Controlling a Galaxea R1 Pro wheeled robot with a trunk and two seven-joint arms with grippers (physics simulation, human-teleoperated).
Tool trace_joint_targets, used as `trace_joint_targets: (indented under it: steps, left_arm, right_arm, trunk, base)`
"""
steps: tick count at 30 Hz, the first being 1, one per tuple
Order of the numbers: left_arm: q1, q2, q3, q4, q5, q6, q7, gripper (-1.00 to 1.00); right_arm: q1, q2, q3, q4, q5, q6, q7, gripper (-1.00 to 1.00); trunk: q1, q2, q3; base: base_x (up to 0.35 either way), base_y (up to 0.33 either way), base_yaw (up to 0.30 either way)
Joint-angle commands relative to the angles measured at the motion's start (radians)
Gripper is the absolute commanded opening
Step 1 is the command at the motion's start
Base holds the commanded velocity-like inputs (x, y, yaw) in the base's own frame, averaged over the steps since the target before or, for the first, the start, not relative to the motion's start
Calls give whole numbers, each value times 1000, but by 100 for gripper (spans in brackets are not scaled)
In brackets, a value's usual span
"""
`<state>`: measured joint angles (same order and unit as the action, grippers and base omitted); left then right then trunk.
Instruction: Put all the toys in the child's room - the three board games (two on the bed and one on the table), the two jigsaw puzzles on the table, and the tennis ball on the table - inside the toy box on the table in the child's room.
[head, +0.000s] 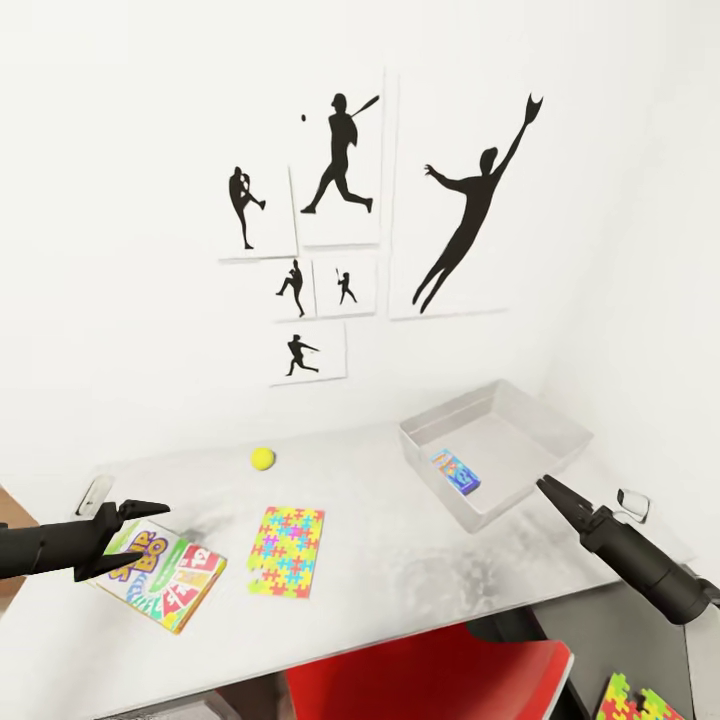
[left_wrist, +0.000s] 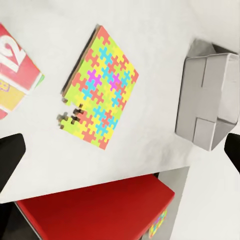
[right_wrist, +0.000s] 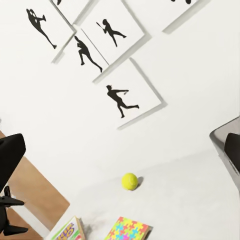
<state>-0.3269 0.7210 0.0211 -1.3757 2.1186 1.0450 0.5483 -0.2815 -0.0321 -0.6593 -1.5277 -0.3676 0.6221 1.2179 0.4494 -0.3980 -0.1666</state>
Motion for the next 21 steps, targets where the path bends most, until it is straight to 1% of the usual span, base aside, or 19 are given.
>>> trace_joint_targets:
  steps: [1,7,12,15,21]
  left_arm:
    - [-1,0,0,0,9,2,10,100]
    - [-1,0,-1,0,6,2,11,100]
    - [-1,0,1,0,-25,2,11,100]
    - [-1,0,2,0,-36,2,10,100]
    - [-1,0,3,0,-40,2,10,100]
  right_arm:
    - [-1,0,-1,0,-4,8,2,100]
    - [-1,1,0,0,-4,7,2,100]
    - [-1,1,0,0,-4,7,2,100]
    - [-1,2,0,0,-4,7,2,100]
    - [-1,1,1,0,-4,7,2,100]
  trunk:
    - [1,-2,0]
    - [1,-2,9]
    - [1,-2,17]
    - [1,-2,22]
    - [1,-2,29]
  base:
    - [-1,0,150]
    - [0,0,150]
    - [-46,0,150]
    - [-154,0,150]
    - [-263,12,138]
